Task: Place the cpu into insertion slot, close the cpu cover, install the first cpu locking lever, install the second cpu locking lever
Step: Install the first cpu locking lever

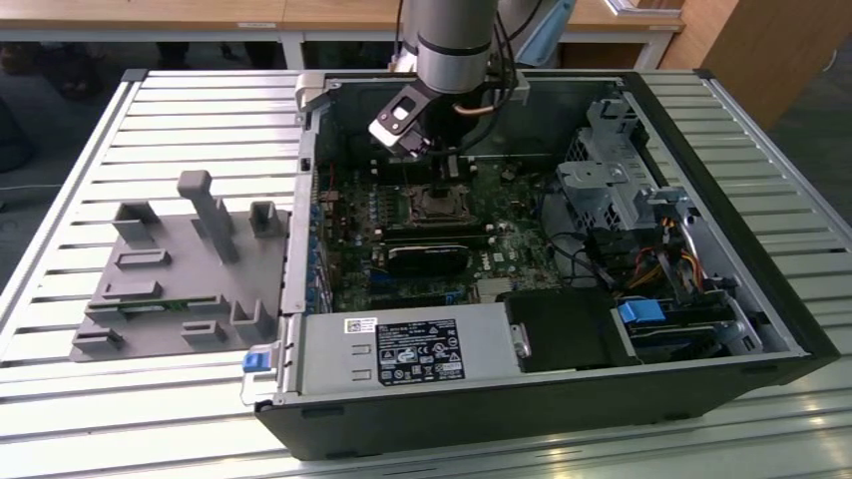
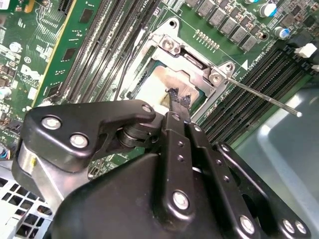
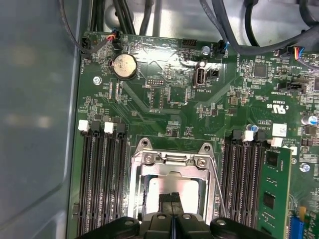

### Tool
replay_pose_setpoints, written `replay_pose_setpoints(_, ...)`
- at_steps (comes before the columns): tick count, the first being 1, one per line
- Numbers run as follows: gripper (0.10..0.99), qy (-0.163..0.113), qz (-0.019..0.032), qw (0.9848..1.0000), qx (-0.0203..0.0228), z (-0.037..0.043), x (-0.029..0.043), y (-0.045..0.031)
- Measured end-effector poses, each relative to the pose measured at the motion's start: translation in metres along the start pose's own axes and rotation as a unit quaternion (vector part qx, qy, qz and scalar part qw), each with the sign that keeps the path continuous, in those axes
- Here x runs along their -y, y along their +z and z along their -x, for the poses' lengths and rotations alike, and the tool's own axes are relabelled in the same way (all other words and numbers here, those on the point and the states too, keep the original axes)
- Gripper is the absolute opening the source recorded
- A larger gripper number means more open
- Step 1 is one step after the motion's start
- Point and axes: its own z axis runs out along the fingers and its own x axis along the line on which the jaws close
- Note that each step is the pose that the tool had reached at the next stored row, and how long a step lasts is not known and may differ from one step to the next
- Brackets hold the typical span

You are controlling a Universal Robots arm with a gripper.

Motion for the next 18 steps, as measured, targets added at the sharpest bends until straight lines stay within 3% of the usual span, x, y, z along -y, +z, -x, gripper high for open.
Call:
replay_pose_setpoints(8, 0.106, 0.0, 0.0001, 1.0, -0.0001, 0.0004, 0.0, -0.018)
replay_pose_setpoints(18, 0.106, 0.0, 0.0017, 1.0, 0.0, 0.0011, 0.0, -0.0484)
